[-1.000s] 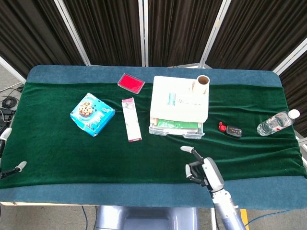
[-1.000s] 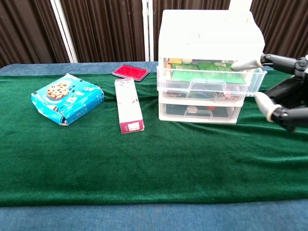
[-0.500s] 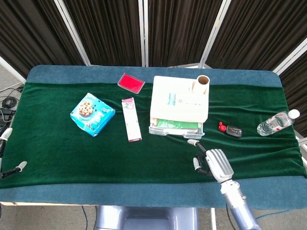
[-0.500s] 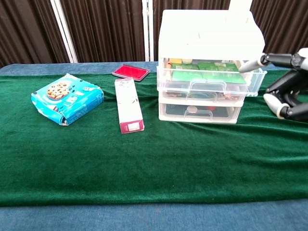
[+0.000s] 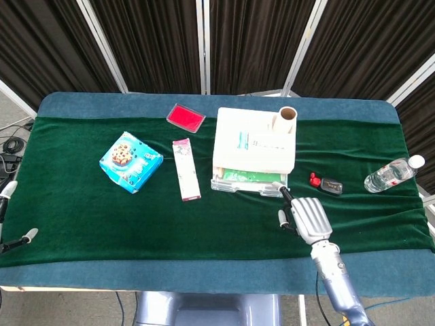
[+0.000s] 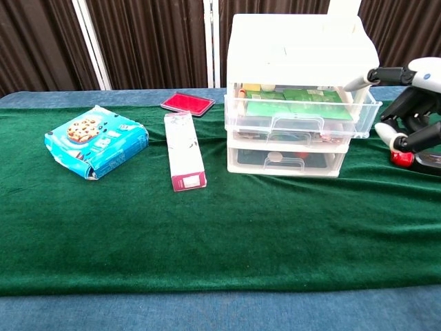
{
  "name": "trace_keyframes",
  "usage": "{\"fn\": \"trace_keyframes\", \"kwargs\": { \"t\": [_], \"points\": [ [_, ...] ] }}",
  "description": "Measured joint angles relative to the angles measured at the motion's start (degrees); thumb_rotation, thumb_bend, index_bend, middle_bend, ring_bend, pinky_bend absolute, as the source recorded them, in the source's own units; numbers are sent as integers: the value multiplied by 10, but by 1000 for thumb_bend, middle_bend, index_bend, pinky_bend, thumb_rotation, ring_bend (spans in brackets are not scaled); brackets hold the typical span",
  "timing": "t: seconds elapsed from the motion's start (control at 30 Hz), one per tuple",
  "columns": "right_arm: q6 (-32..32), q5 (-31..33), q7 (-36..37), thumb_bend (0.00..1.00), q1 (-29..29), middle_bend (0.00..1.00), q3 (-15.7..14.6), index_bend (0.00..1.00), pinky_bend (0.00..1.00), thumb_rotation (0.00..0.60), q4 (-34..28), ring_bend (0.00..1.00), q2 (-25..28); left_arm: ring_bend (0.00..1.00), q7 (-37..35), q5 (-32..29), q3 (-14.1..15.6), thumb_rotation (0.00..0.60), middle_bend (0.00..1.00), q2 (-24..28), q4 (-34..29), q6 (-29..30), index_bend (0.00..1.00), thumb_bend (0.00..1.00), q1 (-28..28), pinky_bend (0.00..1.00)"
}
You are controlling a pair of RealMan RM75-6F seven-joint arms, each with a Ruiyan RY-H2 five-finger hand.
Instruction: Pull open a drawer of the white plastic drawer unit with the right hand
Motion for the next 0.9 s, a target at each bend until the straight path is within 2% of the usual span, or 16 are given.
{"fn": "trace_keyframes", "kwargs": {
  "t": [0.2, 0.57, 0.9],
  "points": [
    [-3, 33, -27, 503, 16, 806, 4, 125, 703, 600, -6, 845, -5, 0, 0, -1, 0, 600, 0, 0, -1, 1, 0, 0, 0, 0],
    [-6, 71, -42, 507, 41, 821, 11, 157, 711, 600, -3, 859, -20, 0, 0, 1, 1, 600, 0, 0, -1, -1, 0, 0, -1, 0],
    [-4, 100, -57, 524, 59, 858, 16, 239, 717, 600, 6, 894, -30, 0, -2, 0, 0, 600, 0, 1, 0, -1, 0, 0, 0, 0]
  ]
}}
